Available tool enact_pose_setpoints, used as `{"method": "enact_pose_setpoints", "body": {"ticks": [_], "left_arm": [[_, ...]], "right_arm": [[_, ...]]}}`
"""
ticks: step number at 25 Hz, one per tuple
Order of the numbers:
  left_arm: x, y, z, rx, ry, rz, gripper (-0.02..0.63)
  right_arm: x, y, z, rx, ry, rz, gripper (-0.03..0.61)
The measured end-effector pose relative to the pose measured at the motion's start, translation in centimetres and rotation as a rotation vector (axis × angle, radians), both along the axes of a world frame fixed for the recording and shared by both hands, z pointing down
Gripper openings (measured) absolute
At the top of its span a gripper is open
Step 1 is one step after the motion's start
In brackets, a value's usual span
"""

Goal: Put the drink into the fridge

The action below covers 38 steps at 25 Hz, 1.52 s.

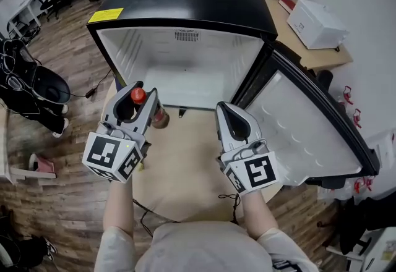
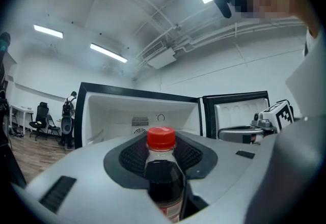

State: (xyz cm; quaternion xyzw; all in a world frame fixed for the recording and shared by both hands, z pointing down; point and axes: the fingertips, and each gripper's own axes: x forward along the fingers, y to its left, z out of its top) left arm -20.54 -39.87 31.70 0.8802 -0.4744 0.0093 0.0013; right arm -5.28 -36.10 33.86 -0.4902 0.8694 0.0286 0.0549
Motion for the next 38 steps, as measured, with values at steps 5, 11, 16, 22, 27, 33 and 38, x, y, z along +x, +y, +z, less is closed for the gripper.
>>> {"method": "enact_pose_setpoints", "body": {"ticks": [5, 11, 16, 22, 27, 33, 38], "left_arm": [[0.9, -4.1, 1.1, 0.008, 0.000, -0.019, 0.144], [1.6, -9.0, 3.7, -0.039, 0.025, -0.042, 0.144], [2.2, -12.6, 6.1, -0.060, -0.011, -0.064, 0.144], [2.5, -16.1, 8.1, -0.065, -0.026, -0.082, 0.144], [3.2, -18.4, 9.0, -0.060, -0.048, -0.089, 0.144], [4.2, -20.8, 9.9, -0.052, -0.063, -0.088, 0.144], [4.6, -21.5, 10.9, -0.067, -0.058, -0.089, 0.144]], "right_arm": [[1.0, -1.4, 1.6, -0.035, -0.007, 0.011, 0.011], [1.3, -2.7, 3.5, -0.075, -0.016, 0.002, 0.011], [1.3, -3.9, 4.9, -0.106, -0.025, 0.000, 0.011], [1.3, -4.8, 6.1, -0.131, -0.030, 0.007, 0.011], [1.1, -5.5, 7.0, -0.148, -0.033, 0.006, 0.011], [1.6, -6.6, 7.9, -0.167, -0.037, 0.013, 0.011], [1.9, -6.9, 8.3, -0.175, -0.041, 0.020, 0.011]]}}
